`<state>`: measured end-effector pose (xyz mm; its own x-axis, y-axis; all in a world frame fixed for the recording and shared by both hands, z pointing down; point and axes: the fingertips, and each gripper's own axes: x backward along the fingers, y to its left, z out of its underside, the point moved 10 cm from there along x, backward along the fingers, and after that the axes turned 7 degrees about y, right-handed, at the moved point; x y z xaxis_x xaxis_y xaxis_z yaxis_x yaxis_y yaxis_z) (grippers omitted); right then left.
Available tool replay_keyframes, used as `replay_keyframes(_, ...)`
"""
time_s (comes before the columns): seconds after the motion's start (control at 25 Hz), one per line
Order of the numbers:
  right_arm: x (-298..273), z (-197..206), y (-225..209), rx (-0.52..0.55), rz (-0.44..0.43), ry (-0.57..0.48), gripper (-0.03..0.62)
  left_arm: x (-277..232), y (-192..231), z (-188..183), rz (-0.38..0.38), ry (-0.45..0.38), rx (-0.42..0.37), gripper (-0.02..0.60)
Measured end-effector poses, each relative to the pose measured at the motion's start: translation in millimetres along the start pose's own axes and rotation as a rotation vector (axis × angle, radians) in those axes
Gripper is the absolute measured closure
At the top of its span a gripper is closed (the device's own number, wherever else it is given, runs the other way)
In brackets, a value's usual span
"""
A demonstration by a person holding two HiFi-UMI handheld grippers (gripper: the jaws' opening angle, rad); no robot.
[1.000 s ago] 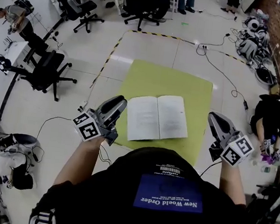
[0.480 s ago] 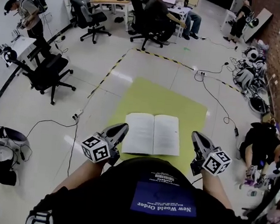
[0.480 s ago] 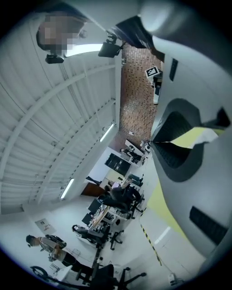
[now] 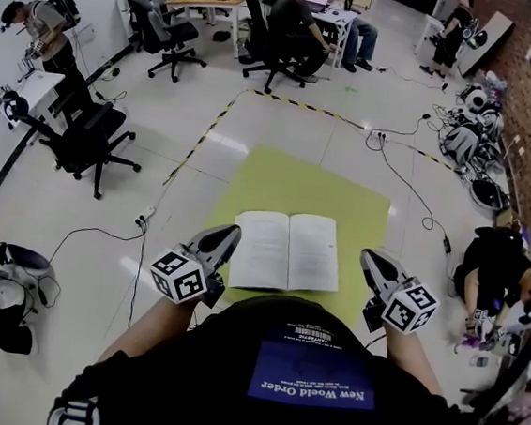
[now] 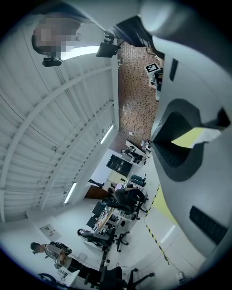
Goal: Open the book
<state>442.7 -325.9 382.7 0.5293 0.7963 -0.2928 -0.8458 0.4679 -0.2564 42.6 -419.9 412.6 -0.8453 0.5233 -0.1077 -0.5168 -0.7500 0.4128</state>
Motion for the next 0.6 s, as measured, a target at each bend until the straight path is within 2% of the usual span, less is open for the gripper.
replay_keyframes(0.6,4.1,0.0,5.1,0.036,0.001,0.001,0.609,-1.2,-4.7,-1.2,0.015,0.004,-0.007,0.575)
